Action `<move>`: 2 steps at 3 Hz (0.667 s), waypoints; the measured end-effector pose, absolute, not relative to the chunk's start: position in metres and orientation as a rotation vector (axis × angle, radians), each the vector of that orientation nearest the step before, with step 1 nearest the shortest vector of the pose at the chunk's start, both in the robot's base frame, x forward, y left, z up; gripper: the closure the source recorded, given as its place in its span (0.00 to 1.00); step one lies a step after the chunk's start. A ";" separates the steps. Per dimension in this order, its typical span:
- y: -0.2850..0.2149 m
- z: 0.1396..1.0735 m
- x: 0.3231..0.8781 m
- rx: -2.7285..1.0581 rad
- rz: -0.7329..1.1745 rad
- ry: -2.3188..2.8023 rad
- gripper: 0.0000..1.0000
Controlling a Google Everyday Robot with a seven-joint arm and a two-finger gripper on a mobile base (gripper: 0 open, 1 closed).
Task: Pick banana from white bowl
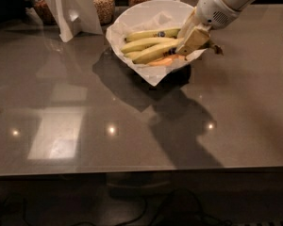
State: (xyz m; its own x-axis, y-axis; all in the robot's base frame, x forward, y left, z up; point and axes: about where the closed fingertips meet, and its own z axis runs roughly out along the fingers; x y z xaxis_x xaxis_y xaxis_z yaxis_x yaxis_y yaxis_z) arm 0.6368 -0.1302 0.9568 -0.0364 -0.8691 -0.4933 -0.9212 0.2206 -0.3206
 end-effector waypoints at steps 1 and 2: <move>-0.135 0.985 0.625 -1.649 0.113 1.854 1.00; -0.141 1.005 0.610 -1.643 0.166 1.777 1.00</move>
Offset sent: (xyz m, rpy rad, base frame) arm -0.0512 -0.0248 0.0795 0.1711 -0.0928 0.1186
